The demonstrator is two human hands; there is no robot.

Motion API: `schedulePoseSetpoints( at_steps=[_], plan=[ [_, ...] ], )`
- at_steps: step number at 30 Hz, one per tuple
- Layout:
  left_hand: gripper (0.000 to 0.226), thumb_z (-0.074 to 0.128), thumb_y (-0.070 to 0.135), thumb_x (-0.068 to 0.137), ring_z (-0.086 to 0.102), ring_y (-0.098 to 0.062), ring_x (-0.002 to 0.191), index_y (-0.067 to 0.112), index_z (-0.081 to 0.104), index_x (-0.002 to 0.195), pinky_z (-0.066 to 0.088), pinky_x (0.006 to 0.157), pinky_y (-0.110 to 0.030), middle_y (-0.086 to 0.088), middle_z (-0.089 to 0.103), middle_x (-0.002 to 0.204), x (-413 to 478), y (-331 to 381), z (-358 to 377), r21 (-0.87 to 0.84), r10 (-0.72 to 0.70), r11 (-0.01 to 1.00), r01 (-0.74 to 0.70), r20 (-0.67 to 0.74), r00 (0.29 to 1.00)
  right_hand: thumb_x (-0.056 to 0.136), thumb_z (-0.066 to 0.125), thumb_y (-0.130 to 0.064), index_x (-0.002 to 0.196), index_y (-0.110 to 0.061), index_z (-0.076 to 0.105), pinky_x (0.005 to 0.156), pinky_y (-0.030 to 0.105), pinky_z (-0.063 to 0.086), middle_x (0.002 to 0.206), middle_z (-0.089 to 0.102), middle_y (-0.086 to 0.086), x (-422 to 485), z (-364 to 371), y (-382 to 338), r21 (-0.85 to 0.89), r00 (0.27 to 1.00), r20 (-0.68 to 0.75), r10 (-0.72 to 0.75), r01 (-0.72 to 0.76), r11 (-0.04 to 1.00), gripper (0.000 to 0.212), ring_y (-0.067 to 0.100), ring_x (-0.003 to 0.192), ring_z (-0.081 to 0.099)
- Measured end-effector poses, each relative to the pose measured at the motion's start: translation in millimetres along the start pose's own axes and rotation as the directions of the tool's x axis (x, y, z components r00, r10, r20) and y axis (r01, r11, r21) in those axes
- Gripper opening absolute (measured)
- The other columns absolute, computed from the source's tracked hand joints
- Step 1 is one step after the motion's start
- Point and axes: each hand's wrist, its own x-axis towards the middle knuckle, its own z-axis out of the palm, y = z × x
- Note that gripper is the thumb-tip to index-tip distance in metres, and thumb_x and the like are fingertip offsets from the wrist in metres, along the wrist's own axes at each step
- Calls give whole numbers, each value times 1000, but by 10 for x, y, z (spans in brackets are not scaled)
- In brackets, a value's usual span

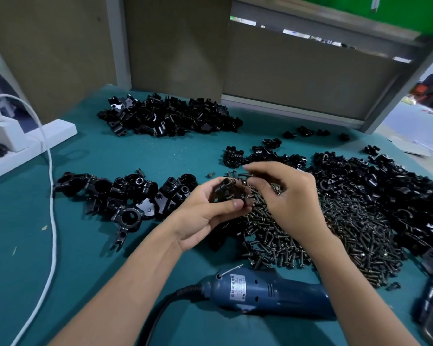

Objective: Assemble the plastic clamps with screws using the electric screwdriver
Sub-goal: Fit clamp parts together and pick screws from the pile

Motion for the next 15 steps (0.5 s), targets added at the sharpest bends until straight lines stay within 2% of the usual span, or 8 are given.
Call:
schedulePoseSetpoints(
  at_steps=[2,5,9,13,15],
  plan=[
    [47,66,-8,75,70,-29,104,-5,55,121,59,83,-31,-17,69,116,7,7,-1,-37,26,999,-26,-17,1000,87,70,-3,100,-13,73,80,9,47,90,66,-20,-38,-15,8,16,997,-22,71,-71,997,17,-7,87,63],
    [55,63,-10,75,68,-30,107,-10,49,128,59,81,-29,-21,61,131,9,20,-9,-75,49,996,-52,-44,998,85,69,3,93,-10,75,80,3,43,93,61,-30,-78,-13,9,-27,999,42,19,-18,999,17,-13,87,60],
    [54,62,-11,77,68,-30,108,-10,49,129,58,82,-29,-20,63,129,18,19,-18,-63,35,997,-37,-33,999,83,71,5,95,-8,76,85,10,48,96,64,-17,-90,5,9,-37,998,39,-40,41,998,18,2,88,64],
    [40,63,-11,78,71,-28,100,-2,57,117,58,84,-30,-17,71,109,5,17,-26,-42,28,999,-27,21,999,86,69,2,97,-12,76,81,24,55,95,73,-5,-102,34,5,38,1000,-9,6,-6,999,19,9,87,69],
    [40,63,-11,78,71,-28,100,-2,57,116,58,84,-30,-16,72,106,2,15,-33,-38,32,999,-31,33,999,85,69,3,95,-11,76,82,26,56,96,73,-6,-103,49,12,85,1000,12,28,-29,996,18,8,88,69]
  ],
)
